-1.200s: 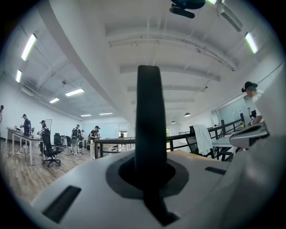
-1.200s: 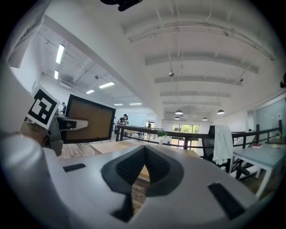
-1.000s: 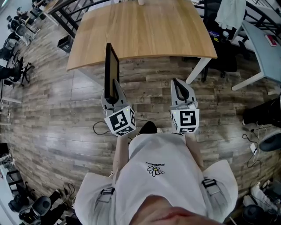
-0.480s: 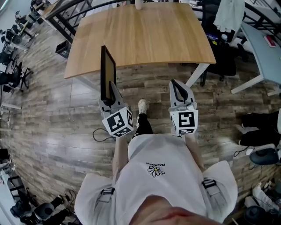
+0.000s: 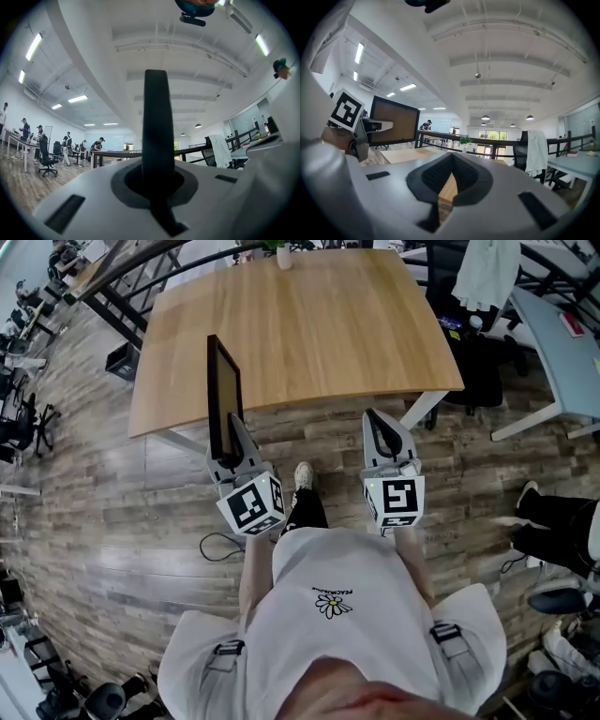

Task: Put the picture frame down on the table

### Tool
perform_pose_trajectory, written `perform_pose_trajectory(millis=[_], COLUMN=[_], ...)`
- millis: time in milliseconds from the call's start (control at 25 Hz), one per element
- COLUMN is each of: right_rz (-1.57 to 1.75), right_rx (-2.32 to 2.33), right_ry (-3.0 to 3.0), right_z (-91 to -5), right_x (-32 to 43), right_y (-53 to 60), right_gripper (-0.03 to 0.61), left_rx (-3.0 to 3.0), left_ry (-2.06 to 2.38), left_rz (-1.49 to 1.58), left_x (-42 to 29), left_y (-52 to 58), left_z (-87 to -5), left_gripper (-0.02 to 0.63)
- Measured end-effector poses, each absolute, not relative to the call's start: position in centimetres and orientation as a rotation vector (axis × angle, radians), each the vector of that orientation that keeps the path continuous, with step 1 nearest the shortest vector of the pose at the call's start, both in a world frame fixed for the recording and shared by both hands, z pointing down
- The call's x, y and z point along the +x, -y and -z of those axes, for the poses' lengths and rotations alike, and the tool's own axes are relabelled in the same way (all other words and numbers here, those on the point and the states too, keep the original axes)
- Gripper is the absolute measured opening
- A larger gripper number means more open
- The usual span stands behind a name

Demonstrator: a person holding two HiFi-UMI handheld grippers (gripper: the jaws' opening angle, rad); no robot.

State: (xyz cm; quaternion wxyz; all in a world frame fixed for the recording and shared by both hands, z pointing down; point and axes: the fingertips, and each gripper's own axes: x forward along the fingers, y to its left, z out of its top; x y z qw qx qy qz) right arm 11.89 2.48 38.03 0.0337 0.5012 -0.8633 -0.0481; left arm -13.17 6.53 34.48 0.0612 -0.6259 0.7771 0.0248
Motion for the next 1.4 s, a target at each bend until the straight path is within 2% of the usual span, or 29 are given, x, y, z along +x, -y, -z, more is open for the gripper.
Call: perform_pose_trajectory(millis=[280,720,1400], right_rz=[0.103,0.247,0.296], right_rx=[1.631,1.707,1.653], right_ry=[2.655,2.596,2.662], right_z=[-36.4,-32.3,-31.0], right_x=[9.1,2.1,2.4], right_y=[5.3,18.2,25.1], right_gripper=[0.011,0.011,0.011], left_rx=[-1.988,-1.984,-1.879], left_ry=[-2.283,-2.222,-2.324], left_rz=[-0.146,-0.121,-0.114], left_x=[-16.3,-23.0,-22.1], left_y=[2.8,16.5,19.7], left_z=[-33.9,-31.3,-31.0], left_gripper=[0.023,0.023,0.023])
